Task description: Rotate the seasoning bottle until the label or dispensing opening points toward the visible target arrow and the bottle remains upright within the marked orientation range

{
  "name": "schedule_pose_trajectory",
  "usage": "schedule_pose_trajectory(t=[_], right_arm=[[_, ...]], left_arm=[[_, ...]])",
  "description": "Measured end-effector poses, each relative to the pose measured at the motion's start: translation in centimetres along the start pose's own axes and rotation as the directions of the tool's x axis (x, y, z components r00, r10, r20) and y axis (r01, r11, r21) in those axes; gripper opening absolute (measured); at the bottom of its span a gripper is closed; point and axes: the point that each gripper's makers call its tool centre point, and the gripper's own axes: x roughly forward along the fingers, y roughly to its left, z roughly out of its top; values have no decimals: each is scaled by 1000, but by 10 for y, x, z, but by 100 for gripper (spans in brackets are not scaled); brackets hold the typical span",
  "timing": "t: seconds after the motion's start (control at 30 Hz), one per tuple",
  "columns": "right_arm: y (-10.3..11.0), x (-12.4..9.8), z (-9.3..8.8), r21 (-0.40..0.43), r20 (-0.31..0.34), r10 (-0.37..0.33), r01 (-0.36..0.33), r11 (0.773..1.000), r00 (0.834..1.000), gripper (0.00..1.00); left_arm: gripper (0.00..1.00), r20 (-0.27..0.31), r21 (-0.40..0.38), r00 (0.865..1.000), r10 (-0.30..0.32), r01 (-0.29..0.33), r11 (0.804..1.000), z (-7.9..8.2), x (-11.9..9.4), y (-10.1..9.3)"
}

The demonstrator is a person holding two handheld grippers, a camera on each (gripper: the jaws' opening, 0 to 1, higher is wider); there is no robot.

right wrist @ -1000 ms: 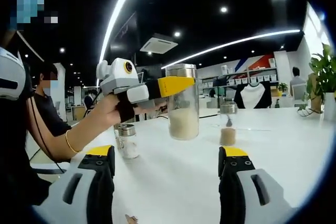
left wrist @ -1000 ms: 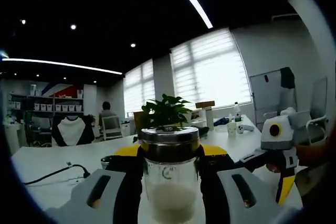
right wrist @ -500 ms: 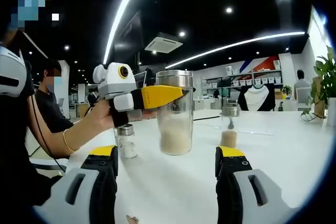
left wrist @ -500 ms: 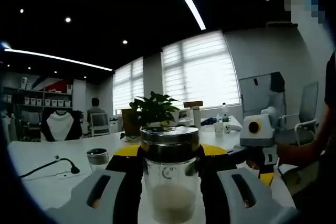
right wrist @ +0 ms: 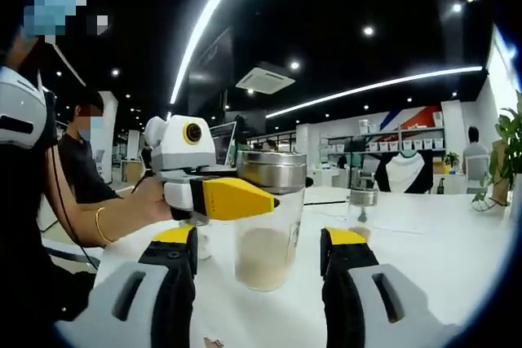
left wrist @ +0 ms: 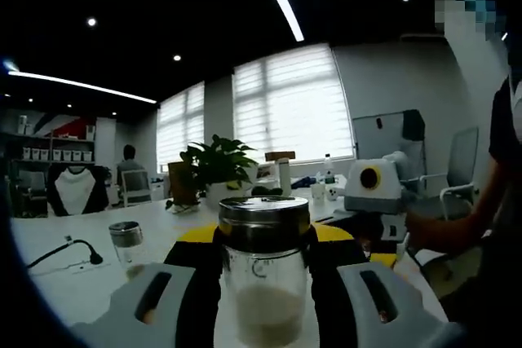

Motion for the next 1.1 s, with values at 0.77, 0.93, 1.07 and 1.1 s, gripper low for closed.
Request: schedule_pose_trajectory(t=[0.77,0.93,1.07,1.1], right_arm=[[17,-3,-1,-33,26,96,-95,995,995,51],[19,-6,-3,-19,26,100,-100,995,995,50],[19,-9,-5,-4,29,105,-105,994,994,51],[21,-9,-6,-1,28,115,-115,993,993,50]], left_arm=[[43,-50,-14,961,-274,273,962,-4,2,-48],[43,-41,-57,946,-321,318,946,-7,1,-54],[43,-39,-72,933,-359,356,932,-9,0,-61],[43,-41,-71,929,-368,365,928,-9,0,-62]])
